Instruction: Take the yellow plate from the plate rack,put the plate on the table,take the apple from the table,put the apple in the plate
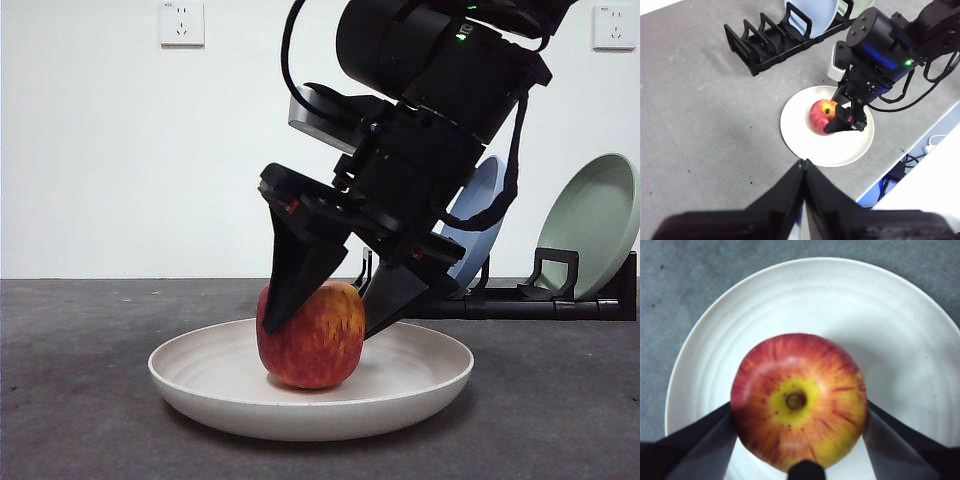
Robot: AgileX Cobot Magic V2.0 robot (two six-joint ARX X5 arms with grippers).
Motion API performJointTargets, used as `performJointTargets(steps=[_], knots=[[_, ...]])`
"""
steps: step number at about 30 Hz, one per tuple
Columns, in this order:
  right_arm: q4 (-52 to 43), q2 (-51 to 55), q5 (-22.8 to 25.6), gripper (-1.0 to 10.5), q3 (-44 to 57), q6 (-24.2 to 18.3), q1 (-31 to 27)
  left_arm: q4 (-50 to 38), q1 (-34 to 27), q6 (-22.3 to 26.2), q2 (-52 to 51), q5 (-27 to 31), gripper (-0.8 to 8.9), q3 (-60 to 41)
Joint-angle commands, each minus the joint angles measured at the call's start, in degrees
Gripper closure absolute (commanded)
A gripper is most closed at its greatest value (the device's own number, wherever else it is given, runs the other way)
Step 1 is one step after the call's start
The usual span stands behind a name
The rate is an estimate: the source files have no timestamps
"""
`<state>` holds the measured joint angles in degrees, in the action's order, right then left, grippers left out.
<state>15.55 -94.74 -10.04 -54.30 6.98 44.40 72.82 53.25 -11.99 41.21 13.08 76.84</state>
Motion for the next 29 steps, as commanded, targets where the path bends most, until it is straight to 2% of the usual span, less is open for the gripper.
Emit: performJointTargets(steps=[1,4,5,11,15,25,26,29], knots=[[-0.1,-0.8,0.0,6.3,0.4,1.1,0.2,0.0,-0.1,0.7,-0.1,-0.1,8.21,-0.2],[0.0,-0.7,-0.1,3.6,0.4,2.2,0.2,0.0,-0.1,0.7,-0.1,0.0,8.21,-0.2],[-0.1,-0.6,-0.2,3.4,0.3,2.3,0.2,0.0,-0.1,0.7,-0.1,0.0,8.21,-0.2],[0.8,1.4,-0.2,3.4,-0.5,2.6,0.2,0.1,-0.1,0.7,-0.1,-0.1,8.21,-0.2],[6.2,5.4,0.6,3.4,-2.6,2.5,0.2,0.1,-0.1,0.7,-0.1,-0.1,8.21,-0.2],[34.6,23.8,-0.7,3.5,-9.7,1.9,0.3,0.0,-0.1,1.7,-0.1,-1.4,8.21,-0.2],[37.6,26.0,-0.7,3.7,-10.3,1.9,0.3,0.0,-0.1,1.7,-0.1,-1.7,8.21,-0.2],[45.0,32.1,-0.7,5.3,-11.4,2.1,0.3,0.0,-0.1,1.7,-0.1,-1.7,8.21,-0.2]])
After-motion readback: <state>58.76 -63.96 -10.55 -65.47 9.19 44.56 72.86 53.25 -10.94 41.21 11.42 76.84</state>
